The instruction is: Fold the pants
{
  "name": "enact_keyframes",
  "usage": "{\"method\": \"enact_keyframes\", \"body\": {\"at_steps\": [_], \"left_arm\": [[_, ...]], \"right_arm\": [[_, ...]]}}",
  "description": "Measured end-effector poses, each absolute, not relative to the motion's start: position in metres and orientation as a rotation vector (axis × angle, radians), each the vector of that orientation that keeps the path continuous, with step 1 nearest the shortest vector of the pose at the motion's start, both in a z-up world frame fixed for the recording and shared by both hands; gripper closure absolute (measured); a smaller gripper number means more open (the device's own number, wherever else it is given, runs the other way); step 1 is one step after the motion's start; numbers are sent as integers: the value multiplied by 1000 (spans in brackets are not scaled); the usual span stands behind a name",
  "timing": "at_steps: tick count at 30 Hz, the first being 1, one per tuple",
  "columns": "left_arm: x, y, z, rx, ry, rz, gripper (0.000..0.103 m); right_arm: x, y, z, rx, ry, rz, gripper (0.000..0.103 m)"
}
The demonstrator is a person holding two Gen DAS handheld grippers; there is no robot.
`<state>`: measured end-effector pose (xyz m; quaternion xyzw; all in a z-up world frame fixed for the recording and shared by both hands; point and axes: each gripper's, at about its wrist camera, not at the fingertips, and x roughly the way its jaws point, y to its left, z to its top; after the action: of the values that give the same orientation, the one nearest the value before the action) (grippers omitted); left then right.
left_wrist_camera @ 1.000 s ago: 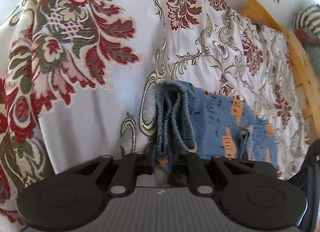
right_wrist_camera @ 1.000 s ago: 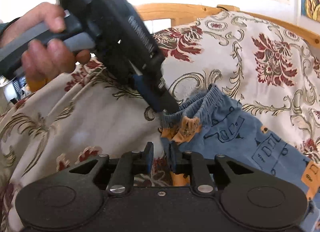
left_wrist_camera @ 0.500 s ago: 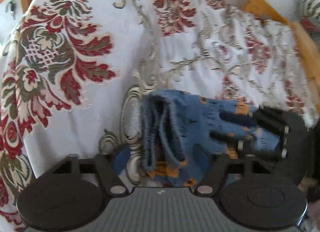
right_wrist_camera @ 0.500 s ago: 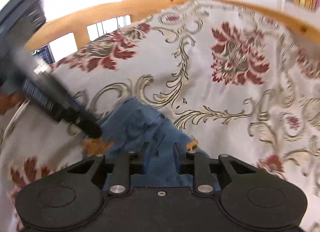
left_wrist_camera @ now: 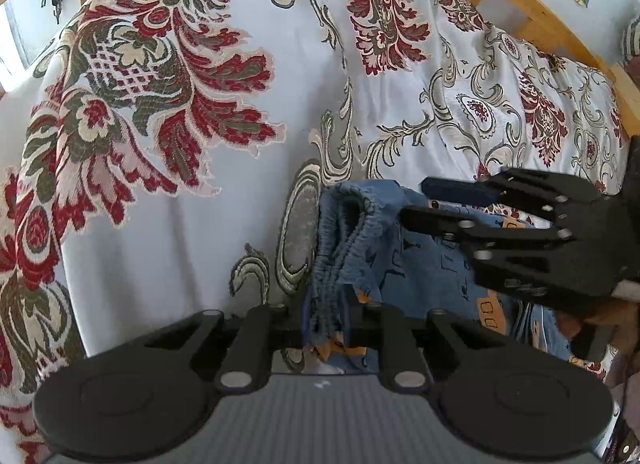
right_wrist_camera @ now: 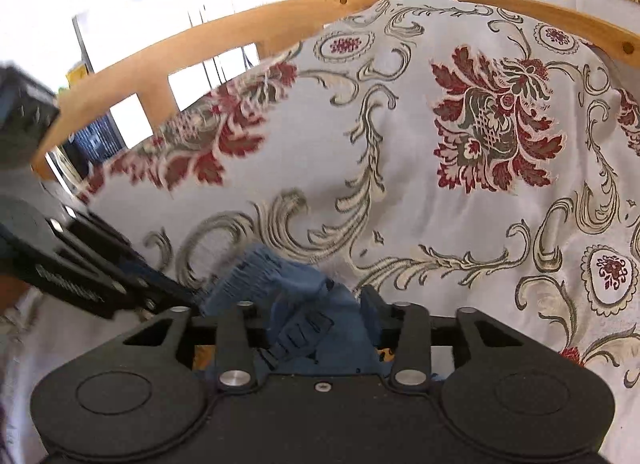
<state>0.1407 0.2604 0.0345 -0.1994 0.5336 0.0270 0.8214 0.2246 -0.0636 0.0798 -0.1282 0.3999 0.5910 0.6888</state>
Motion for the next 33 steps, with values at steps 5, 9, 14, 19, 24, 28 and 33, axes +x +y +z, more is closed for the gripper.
{"method": "enact_keyframes", "body": {"at_steps": [5, 9, 14, 19, 24, 28, 33], "left_arm": [[137, 258, 38, -433, 1138, 59, 75], [133, 254, 37, -433, 1137, 51, 66], [132, 248, 36, -398, 1128, 52, 63], [133, 246, 32, -379, 1120, 103, 76], [132, 246, 29, -375, 1101, 94, 84], [129, 243, 32, -344, 1087, 76, 85], [129, 243, 32, -351, 1093, 84, 84]], "right_arm": [[229, -57, 84, -235, 990, 1303, 49], [242, -57, 85, -126, 1118, 1246, 38], [257, -67, 87, 24, 1233, 1182, 34], [250, -90, 85, 106, 1229, 1090, 37], [197, -145, 92, -21, 1054, 972, 38], [139, -172, 84, -237, 941, 883, 46], [97, -168, 53, -424, 886, 836, 56]]}}
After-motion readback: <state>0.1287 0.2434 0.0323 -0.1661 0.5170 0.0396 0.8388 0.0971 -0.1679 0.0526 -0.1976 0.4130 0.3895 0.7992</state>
